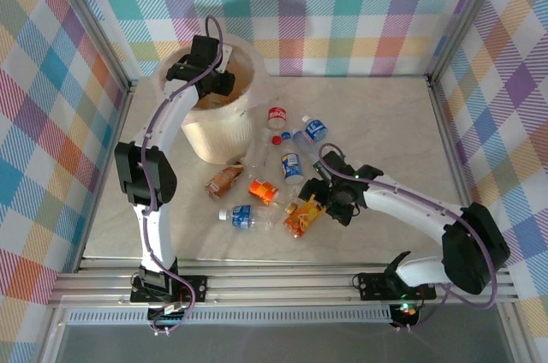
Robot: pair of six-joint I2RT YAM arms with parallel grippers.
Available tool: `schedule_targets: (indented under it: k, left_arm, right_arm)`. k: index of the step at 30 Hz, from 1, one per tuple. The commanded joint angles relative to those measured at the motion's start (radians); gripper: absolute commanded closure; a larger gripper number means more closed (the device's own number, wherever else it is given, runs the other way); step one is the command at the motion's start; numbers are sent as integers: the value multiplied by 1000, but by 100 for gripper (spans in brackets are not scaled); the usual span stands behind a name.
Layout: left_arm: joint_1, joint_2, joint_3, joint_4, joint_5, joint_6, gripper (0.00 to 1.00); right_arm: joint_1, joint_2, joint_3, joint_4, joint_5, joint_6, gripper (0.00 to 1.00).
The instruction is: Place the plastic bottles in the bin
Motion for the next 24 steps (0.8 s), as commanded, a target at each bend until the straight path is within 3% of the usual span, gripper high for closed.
schedule_targets:
  k: [1, 8, 24]
  left_arm:
    - [13, 14, -4, 34, -20, -7, 56]
    - [13, -5, -1, 28, -24, -14, 34]
    - [7, -90, -11, 21, -43, -27, 1]
  right_arm:
    - [13, 15, -6, 21, -26, 17, 0]
    - [14, 40, -11, 50, -44, 12, 0]
    - [14, 89, -31, 72, -58, -1, 0]
